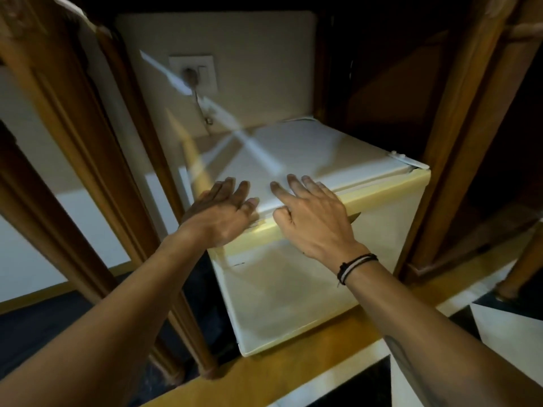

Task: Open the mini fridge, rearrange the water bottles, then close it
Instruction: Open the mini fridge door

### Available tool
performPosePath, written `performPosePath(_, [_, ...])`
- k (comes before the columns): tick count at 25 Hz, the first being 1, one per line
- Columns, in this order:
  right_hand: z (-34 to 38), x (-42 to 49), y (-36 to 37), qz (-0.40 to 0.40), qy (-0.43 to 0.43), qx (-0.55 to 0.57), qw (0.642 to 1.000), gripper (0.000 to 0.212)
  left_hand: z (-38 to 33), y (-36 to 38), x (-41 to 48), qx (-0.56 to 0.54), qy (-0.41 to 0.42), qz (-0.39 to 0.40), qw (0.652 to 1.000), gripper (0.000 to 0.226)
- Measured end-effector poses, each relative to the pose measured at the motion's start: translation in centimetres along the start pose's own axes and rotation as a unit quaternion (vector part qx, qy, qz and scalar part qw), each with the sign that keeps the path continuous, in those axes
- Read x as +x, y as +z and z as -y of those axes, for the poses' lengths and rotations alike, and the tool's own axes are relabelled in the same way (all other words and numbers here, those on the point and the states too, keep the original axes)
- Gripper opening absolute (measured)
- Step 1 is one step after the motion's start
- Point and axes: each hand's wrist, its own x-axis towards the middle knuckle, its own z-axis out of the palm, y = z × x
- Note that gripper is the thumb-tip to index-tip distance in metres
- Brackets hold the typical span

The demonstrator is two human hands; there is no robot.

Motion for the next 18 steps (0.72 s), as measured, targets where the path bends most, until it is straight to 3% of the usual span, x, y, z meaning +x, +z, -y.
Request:
performPosePath(5, [-0.9, -2.0, -1.9, 0.048, -0.031, 0.014, 0.998, 0.063, -0.2, 0.0, -1.0, -0.032, -0.001, -0.019, 0.999, 0.068])
performPosePath(9, [-4.0, -6.2, -4.6, 0.138, -0.078, 0.046, 0.986, 0.065, -0.3, 1.4, -2.0, 0.03, 0.04, -0.14, 0.989, 0.06])
performPosePath(12, [-6.3, -7.9, -7.3, 0.258, -0.042, 0.004, 0.965, 0.062, -0.6, 2.4, -3.0, 0.097, 0.041, -0.234, 0.966, 0.053])
performPosePath(15, [-8.0, -9.6, -9.6, 0.356, 0.05, -0.083, 0.929, 0.061, -0.9, 2.2, -3.8, 0.119, 0.032, -0.245, 0.962, 0.051])
performPosePath(18, [-9.5, -11.6, -11.6, 0.393, 0.094, -0.098, 0.909, 0.059, -1.0, 2.6, -4.0, 0.173, 0.052, -0.234, 0.955, 0.053])
